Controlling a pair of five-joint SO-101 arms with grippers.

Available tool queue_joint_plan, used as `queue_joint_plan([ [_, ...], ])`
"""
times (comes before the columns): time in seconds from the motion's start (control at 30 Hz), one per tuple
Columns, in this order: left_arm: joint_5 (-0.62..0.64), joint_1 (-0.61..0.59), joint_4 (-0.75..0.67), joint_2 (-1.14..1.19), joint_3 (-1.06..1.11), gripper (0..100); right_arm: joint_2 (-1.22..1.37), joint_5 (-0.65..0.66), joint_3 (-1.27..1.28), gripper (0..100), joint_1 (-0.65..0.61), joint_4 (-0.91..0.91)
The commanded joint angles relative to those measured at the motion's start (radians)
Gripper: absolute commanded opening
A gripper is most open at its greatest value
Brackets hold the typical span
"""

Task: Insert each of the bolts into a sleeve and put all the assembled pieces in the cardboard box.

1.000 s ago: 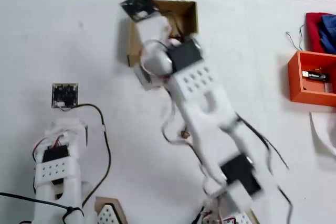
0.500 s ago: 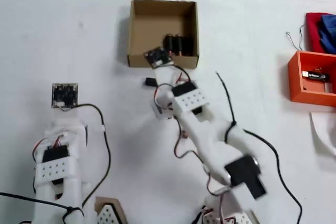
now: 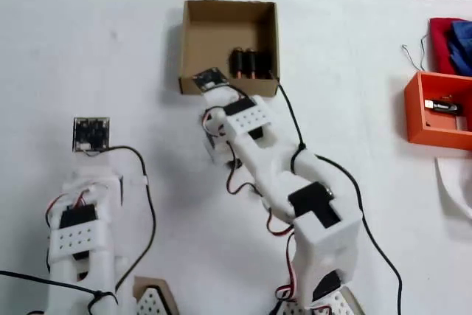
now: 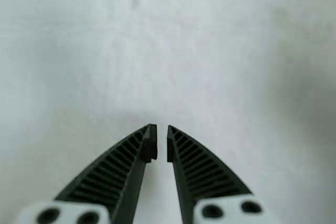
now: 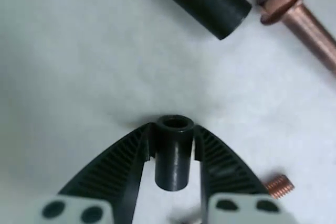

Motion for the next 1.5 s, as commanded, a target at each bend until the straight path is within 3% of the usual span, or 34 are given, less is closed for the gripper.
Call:
queue_joint_plan([
  [0.0, -0.006, 0.009, -0.020, -0.011, -0.007, 7, 0.001, -0.003, -0.064, 14.2, 0.001, 0.056],
  [0.27, -0.006, 0.009, -0.020, -0.011, -0.007, 7, -0.028, -0.002, -0.084, 12.9, 0.001, 0.142],
  [0.87, -0.006, 0.009, -0.020, -0.011, -0.007, 7, 0.062, 0.069, -0.089, 12.5, -0.021, 0.050],
  [1.03, -0.006, 0.009, -0.020, -0.011, -0.007, 7, 0.065, 0.069, -0.084, 8.0, -0.015, 0.079],
  [1.23, -0.006, 0.009, -0.020, -0.011, -0.007, 7, 0.061, 0.069, -0.089, 14.1, -0.016, 0.117],
  [1.47, -0.006, 0.009, -0.020, -0.011, -0.007, 7, 0.061, 0.133, -0.089, 14.3, -0.016, 0.139],
])
